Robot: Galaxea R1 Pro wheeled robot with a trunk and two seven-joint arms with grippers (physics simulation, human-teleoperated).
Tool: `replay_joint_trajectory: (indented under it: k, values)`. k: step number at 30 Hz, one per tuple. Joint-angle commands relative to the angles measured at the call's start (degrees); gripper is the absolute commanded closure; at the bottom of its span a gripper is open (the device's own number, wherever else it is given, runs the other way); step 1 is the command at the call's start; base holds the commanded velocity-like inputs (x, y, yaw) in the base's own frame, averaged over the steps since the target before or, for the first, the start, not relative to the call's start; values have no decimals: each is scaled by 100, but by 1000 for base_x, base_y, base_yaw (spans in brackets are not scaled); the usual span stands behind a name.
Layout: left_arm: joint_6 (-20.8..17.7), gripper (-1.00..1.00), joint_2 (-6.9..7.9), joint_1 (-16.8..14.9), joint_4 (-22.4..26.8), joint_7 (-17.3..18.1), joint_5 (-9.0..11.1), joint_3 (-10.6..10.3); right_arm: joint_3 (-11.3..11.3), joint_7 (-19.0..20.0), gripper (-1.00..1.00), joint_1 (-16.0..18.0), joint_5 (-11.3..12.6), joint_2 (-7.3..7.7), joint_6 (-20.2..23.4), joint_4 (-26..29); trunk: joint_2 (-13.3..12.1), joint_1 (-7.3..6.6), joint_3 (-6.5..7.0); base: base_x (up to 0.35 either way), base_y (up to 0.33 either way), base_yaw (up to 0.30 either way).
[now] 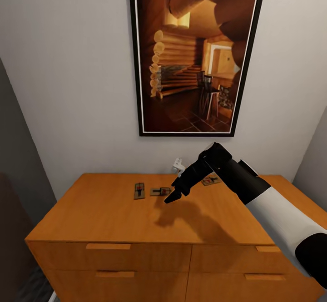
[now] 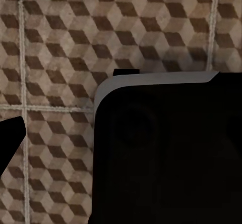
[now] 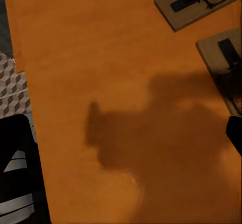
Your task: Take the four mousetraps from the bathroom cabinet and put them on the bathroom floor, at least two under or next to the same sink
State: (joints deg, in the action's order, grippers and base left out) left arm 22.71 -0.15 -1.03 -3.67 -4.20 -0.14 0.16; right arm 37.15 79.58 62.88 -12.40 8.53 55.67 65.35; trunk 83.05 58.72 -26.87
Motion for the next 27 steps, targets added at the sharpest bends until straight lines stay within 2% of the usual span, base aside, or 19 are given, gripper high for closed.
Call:
replay_joint_trajectory:
  k: [1,27]
  values:
    - [41,-100,-2,-11,-24,-20,-4,-2,2,50,-100,5,-60,0,42,7,3,1,-6,66,0,0]
    - [41,-100,1,-14,-23,-20,-4,1,3,14,-100,5,-60,-5,36,4,3,1,-6,12,0,0]
